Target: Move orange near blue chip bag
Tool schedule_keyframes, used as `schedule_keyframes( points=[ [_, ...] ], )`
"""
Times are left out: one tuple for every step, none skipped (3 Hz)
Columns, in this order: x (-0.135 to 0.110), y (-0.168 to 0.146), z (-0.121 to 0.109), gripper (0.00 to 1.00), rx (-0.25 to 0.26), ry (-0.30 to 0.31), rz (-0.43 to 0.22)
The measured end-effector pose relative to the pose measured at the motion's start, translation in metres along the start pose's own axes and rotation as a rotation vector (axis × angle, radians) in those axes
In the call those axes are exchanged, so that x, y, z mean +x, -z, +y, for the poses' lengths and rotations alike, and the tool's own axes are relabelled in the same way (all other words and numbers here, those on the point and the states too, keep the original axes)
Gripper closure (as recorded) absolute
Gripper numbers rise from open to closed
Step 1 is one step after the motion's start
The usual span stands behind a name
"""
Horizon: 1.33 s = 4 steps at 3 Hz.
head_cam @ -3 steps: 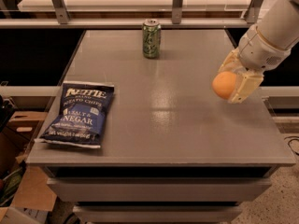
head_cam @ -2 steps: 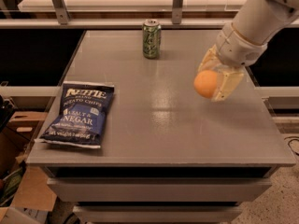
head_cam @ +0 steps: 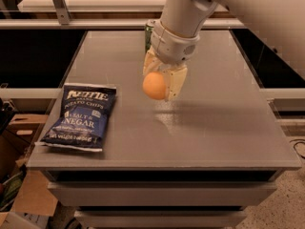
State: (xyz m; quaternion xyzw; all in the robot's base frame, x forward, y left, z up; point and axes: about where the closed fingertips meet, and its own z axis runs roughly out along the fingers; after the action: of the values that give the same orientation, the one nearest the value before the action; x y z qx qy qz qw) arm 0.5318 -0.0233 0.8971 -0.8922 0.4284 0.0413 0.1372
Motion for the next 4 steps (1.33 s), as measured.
schedule_keyframes(
  points=[
    [0.000, 0.000, 0.000, 1.00, 0.001, 0.000, 0.000],
    [-0.011, -0.009, -0.005, 1.00, 0.007, 0.005, -0.019],
    [-0.032, -0.030, -0.012, 1.00, 0.001, 0.023, -0.052],
    [-0.053, -0.049, -0.019, 1.00, -0.010, 0.005, -0.074]
  ],
)
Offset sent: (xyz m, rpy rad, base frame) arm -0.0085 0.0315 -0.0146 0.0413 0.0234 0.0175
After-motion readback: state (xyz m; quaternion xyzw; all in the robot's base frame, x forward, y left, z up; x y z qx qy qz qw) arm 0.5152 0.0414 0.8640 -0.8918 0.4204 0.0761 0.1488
